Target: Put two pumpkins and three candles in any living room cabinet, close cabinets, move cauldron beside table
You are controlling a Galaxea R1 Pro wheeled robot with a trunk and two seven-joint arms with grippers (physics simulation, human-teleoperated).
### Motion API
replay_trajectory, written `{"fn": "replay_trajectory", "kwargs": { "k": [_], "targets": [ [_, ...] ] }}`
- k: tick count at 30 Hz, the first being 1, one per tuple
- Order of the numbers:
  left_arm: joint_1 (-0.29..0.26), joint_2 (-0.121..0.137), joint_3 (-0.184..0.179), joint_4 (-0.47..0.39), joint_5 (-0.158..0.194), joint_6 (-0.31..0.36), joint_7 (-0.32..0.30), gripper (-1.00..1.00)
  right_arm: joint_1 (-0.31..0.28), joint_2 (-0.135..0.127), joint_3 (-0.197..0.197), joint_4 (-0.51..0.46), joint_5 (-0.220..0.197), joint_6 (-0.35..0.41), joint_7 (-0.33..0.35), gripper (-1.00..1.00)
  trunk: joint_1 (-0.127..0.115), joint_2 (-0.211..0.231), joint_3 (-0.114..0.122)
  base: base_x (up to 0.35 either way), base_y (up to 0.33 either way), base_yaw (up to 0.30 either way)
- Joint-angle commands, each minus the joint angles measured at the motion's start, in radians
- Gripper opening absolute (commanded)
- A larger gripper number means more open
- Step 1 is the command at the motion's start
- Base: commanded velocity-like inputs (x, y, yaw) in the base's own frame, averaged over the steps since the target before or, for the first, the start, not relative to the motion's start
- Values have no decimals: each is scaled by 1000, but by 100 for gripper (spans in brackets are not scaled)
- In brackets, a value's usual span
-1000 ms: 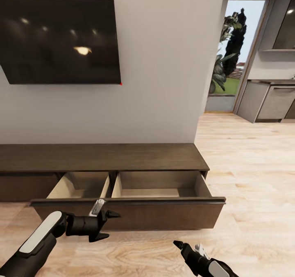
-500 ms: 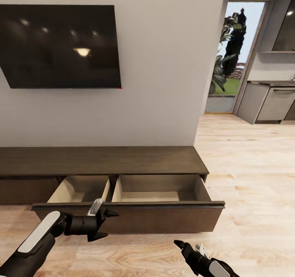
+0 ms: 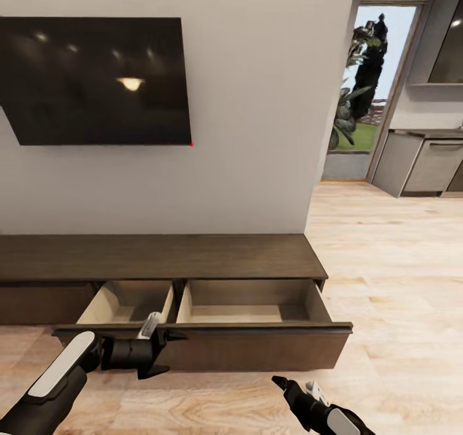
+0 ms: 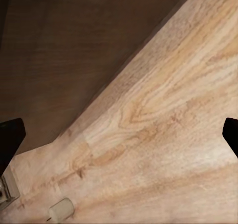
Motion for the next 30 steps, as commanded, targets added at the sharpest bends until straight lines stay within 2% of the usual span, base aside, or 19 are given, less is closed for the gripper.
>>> {"fn": "replay_trajectory", "kwargs": {
  "k": [1, 27, 30],
  "targets": [
    [-1, 1, -2, -1, 10, -1, 10, 100, 0, -1, 7, -1, -10, 2, 1, 100, -4, 7, 2, 0, 0, 150],
    [-1, 3, -1, -1, 9, -1, 11, 100, 1, 0, 8, 10, -7, -3, -4, 100, -104, 189, 84, 0, 0, 281],
    [-1, 3, 0, -1, 9, -1, 11, 100, 0, 0, 8, 10, 10, -4, -5, 100, -115, 210, 93, 0, 0, 292]
  ]
}}
